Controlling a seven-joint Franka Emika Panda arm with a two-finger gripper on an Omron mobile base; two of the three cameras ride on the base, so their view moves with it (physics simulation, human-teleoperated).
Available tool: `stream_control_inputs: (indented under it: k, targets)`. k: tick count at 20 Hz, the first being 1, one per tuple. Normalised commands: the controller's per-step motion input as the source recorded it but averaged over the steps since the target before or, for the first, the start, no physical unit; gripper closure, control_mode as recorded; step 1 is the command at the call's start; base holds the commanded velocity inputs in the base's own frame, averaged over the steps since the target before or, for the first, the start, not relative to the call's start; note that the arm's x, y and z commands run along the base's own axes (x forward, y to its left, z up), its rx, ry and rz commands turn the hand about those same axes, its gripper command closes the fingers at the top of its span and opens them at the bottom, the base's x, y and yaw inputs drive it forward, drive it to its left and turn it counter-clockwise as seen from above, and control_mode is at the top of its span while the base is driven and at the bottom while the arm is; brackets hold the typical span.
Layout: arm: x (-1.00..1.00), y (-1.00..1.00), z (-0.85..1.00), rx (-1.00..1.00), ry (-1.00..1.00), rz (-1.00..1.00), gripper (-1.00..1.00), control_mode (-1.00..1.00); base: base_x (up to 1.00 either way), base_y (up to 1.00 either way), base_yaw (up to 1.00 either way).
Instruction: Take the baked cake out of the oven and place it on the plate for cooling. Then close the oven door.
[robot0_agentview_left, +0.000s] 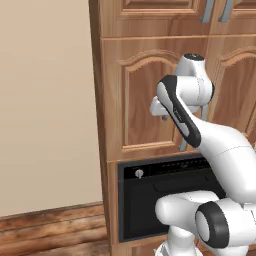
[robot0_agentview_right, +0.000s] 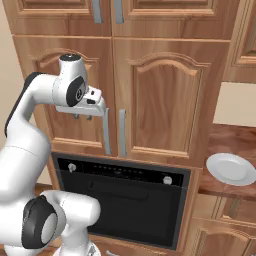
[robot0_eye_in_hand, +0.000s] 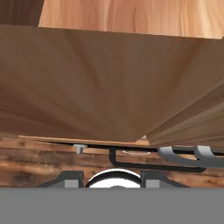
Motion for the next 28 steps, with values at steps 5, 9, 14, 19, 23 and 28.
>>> stream_control_inputs:
  k: [5,9,14,19,23,28]
  targets:
    - [-0.01,0.00,0.00,0.00,-0.01,0.00,-1.00,1.00,-0.21,0.00,0.00]
    - [0.00,0.00,0.00,0.00,0.00,0.00,-1.00,1.00,-0.92,-0.12,0.00]
    - [0.00,0.00,0.00,0.00,0.00,0.00,-1.00,1.00,-0.84,-0.35,0.03]
    - [0.00,0.00,0.00,0.00,0.00,0.00,-1.00,1.00,-0.12,-0.58,0.30]
    - [0.00,0.00,0.00,0.00,0.00,0.00,-1.00,1.00,0.00,-0.81,0.59]
    - [0.00,0.00,0.00,0.00,0.00,0.00,-1.00,1.00,0.00,-0.72,0.68]
